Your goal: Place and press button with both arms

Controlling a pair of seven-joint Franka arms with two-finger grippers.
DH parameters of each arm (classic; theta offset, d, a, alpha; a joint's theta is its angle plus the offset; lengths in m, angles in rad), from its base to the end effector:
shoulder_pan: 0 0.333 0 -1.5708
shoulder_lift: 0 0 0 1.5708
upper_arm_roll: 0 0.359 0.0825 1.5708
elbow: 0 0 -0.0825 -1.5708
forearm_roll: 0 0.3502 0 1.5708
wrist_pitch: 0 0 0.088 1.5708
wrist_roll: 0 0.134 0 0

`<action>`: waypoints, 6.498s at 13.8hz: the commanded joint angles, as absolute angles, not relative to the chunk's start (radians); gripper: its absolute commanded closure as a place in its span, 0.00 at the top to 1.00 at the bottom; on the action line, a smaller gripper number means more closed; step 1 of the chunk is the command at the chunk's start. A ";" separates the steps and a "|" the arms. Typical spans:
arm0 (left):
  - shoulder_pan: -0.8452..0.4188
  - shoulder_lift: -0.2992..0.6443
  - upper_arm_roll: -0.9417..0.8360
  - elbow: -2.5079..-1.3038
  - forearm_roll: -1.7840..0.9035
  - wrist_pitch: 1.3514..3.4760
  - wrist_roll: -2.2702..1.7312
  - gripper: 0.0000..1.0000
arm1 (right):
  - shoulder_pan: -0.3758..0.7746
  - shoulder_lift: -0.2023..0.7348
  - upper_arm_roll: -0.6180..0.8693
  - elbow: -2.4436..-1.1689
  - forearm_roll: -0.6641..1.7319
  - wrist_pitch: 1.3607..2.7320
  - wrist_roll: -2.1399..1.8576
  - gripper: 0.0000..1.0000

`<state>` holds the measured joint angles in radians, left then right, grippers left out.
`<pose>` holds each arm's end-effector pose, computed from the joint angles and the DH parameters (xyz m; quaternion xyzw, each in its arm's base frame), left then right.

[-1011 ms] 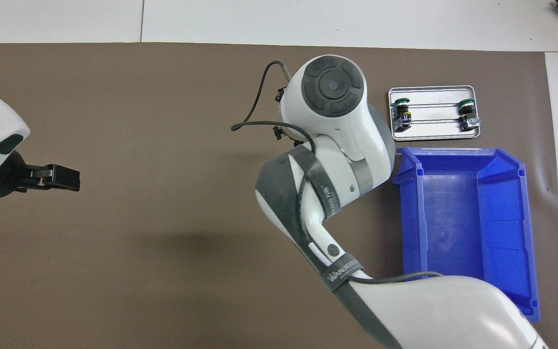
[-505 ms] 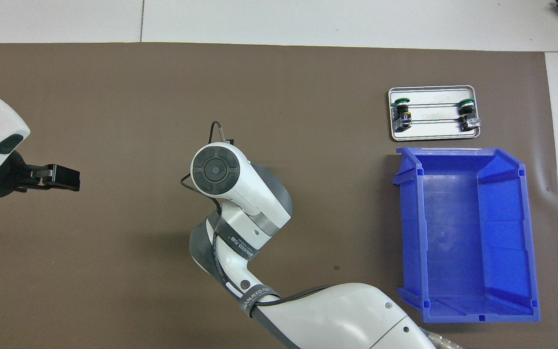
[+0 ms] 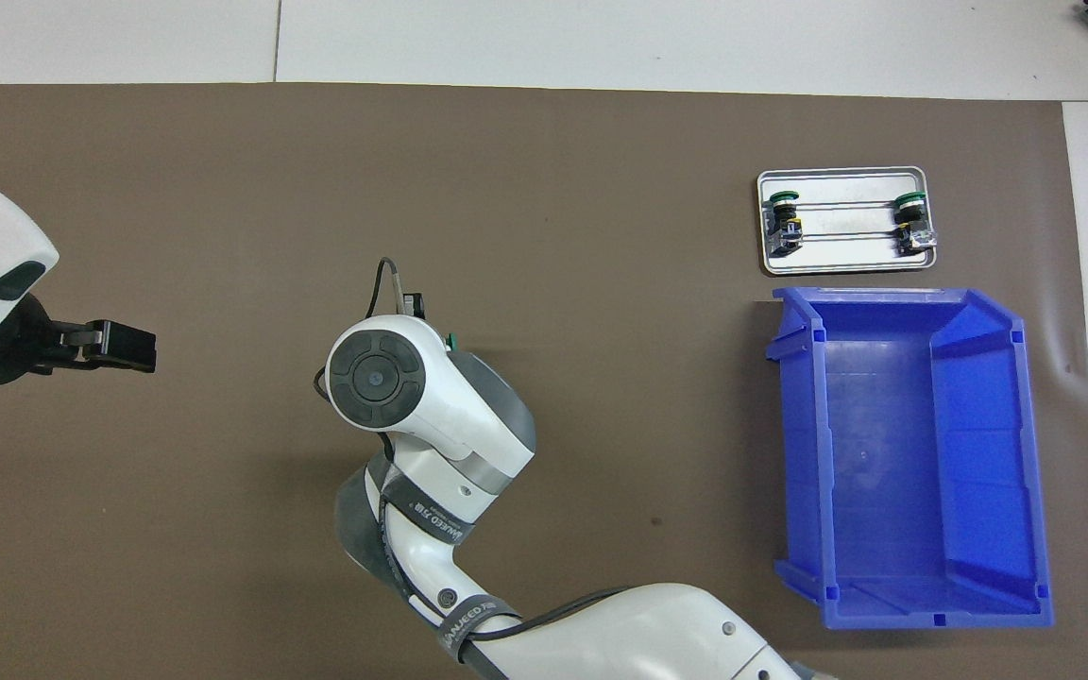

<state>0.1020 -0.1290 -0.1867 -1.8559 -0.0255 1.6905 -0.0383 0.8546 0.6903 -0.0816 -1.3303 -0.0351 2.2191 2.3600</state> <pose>0.4756 -0.0489 0.5884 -0.9996 0.0204 0.0193 0.0005 0.5314 0.5379 0.3666 -0.7121 0.6938 -0.0403 0.0998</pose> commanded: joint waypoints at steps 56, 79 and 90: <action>-0.301 0.330 -0.199 -1.867 0.017 2.157 1.008 0.83 | 0.032 -0.060 -0.080 -1.609 -0.012 1.562 0.140 1.00; -0.344 0.293 -0.190 -1.966 0.018 2.245 0.801 0.95 | 0.075 -0.095 -0.080 -1.687 -0.035 1.597 0.129 1.00; -0.347 0.270 -0.189 -2.077 0.018 2.374 0.795 0.94 | 0.071 -0.095 -0.080 -1.686 -0.035 1.597 0.129 1.00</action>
